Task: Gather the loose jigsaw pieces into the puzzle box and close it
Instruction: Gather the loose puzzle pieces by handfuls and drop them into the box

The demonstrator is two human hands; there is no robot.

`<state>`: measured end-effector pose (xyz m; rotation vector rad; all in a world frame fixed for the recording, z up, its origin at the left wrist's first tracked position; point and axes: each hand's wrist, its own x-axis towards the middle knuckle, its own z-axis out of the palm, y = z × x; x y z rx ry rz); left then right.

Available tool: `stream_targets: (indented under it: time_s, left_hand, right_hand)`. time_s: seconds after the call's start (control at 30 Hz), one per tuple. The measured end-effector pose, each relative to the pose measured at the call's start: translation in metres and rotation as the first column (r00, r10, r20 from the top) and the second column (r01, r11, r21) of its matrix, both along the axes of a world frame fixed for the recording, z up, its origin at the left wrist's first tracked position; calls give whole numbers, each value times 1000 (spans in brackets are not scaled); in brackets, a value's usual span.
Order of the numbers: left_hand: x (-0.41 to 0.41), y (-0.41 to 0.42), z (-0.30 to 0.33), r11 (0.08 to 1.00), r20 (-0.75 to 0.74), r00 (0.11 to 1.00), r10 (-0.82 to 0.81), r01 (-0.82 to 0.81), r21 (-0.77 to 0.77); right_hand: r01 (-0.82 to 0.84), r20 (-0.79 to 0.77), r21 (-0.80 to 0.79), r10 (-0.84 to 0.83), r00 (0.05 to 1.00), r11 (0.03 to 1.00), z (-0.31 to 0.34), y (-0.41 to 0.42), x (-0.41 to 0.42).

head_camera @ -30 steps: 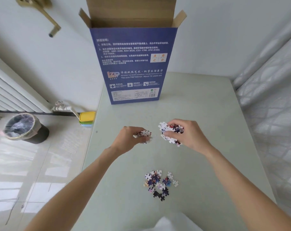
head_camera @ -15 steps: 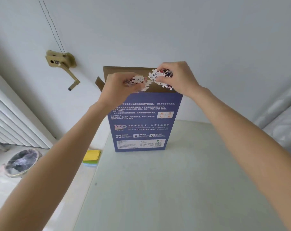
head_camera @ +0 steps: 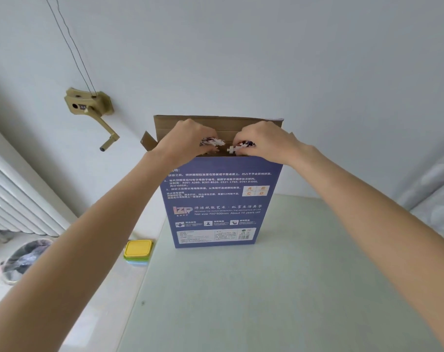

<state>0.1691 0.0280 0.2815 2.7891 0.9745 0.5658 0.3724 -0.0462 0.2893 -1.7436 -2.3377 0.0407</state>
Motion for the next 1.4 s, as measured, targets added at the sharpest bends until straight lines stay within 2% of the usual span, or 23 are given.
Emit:
stream_targets:
  time_s: [0.13,0.27,0.43,0.6,0.8,0.97,1.17,1.27,1.33,1.4]
  left_hand:
    - [-3,0,-2,999,7,1000,3,-2,-49]
    - [-8,-3,-2,999,53,999,1,1,-34]
    - [-10,0,1,999,77,997,-27,28,-14]
    - [-10,3,2,995,4,1000,9,-10,95]
    - [-17,-3,-1,973,-22,999,-23,28,228]
    - [-16,-6,-5,999,172,984,47,-45,-18]
    - [-19,-7,-2,996,164,984,62,-50,-77]
    - [-22,-10,-9,998,206,977,55,-61,23]
    - [-26,-18,-16,975,294,956,15,-80,208]
    - [-32,-33,-25,915,380,923,-69,-93,393]
  right_hand:
    - [-48,-11,16,48,999,999,5,2,-10]
    - [-45,-22,26,45,999,999,6,5,-18]
    - [-16,-118,-1,16,993,1000,4,3,-23]
    - [73,-123,21,-70,990,997,-1,-6,-26]
    - [166,-214,191,-124,969,967,-9,-21,-37]
    - [176,-202,261,-125,971,949,-17,-24,-50]
    - [144,-185,244,-100,978,959,-20,-21,-62]
    - [153,-203,271,-99,974,950,-22,-22,-64]
    - [152,-218,366,-74,973,918,-24,-30,-67]
    - [163,-234,492,-50,971,855,-30,-47,-71]
